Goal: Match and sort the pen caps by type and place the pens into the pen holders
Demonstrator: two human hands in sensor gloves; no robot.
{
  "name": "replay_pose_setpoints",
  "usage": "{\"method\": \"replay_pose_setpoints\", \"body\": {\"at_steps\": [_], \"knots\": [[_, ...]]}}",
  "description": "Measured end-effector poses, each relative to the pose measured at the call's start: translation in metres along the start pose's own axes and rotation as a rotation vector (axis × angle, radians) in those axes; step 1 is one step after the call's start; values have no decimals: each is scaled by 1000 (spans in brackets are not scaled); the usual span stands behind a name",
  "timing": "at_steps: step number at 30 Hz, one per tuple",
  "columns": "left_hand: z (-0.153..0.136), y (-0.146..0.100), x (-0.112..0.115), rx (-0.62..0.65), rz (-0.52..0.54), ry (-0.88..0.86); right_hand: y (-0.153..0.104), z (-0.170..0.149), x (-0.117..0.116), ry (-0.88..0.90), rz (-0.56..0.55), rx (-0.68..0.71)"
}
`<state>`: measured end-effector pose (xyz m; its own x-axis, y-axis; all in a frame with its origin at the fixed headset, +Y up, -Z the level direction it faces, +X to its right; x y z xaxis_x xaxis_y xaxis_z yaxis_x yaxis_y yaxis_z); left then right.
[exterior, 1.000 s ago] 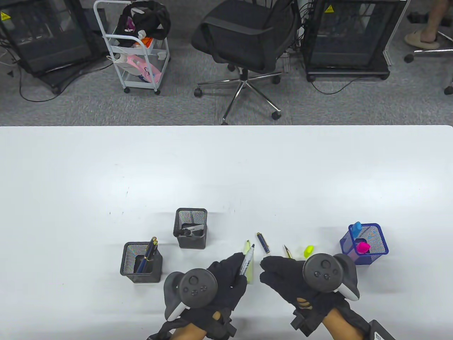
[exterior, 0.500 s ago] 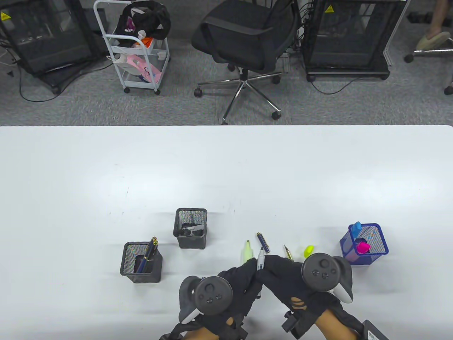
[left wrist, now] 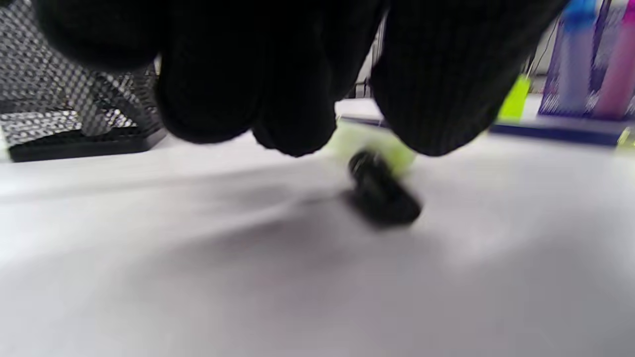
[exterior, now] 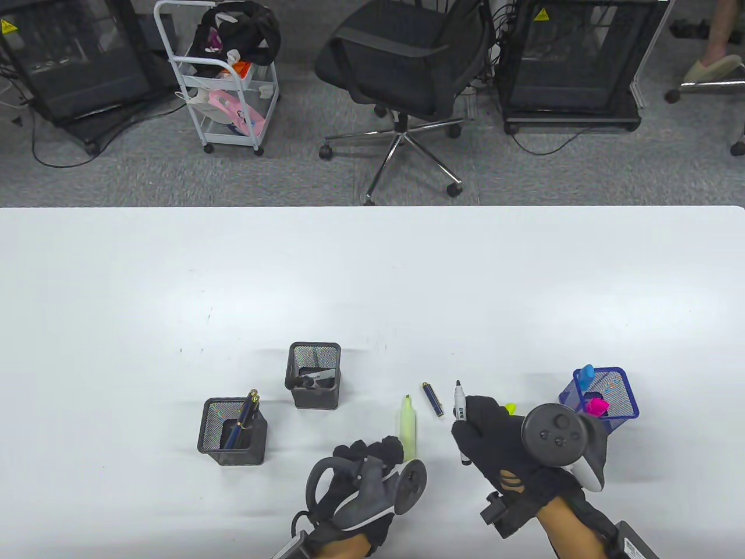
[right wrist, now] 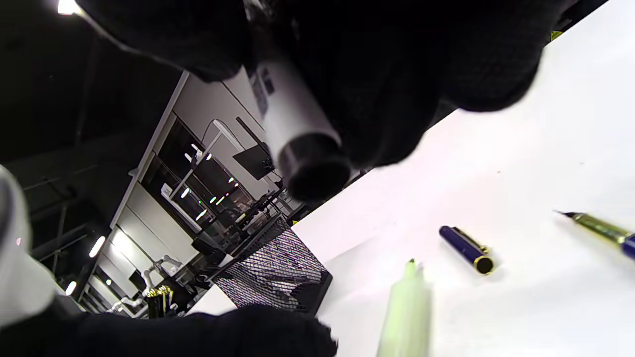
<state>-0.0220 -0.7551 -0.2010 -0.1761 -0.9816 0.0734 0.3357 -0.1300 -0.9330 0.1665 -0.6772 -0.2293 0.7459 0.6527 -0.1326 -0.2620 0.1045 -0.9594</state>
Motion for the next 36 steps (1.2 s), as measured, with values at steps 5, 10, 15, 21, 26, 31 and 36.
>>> {"method": "replay_pose_setpoints", "body": {"at_steps": [5, 10, 15, 21, 26, 31, 36], "knots": [[7, 3, 6, -3, -25, 36, -1, 4, -3, -67, 19, 23], [8, 3, 7, 19, -20, 37, -2, 4, -5, -79, 29, 29], [-16, 1, -8, -7, 27, -139, -4, 7, -2, -99, 18, 41], [-81, -20, -41, 34, 204, -781, -5, 19, -15, -282, 88, 120], [-106, -39, -54, 67, 329, -864, -10, 37, -44, -473, 193, 219], [-102, -43, -61, 88, 371, -811, -15, 46, -54, -511, 208, 256], [-88, -43, -66, 141, 376, -756, -17, 50, -59, -556, 212, 284]]}}
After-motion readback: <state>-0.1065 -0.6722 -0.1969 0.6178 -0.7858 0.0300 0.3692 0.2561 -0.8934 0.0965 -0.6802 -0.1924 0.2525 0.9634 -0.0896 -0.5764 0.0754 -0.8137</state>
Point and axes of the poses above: the tracker on the back of each hand, its own z axis roughly to the thumb side, its own y axis roughly from the wrist to the fingertips, x = y × z, the point moved 3 cm from there along y, roughly from the wrist to the fingertips, and after that the axes turned 4 degrees about y, right-handed, at the moved point
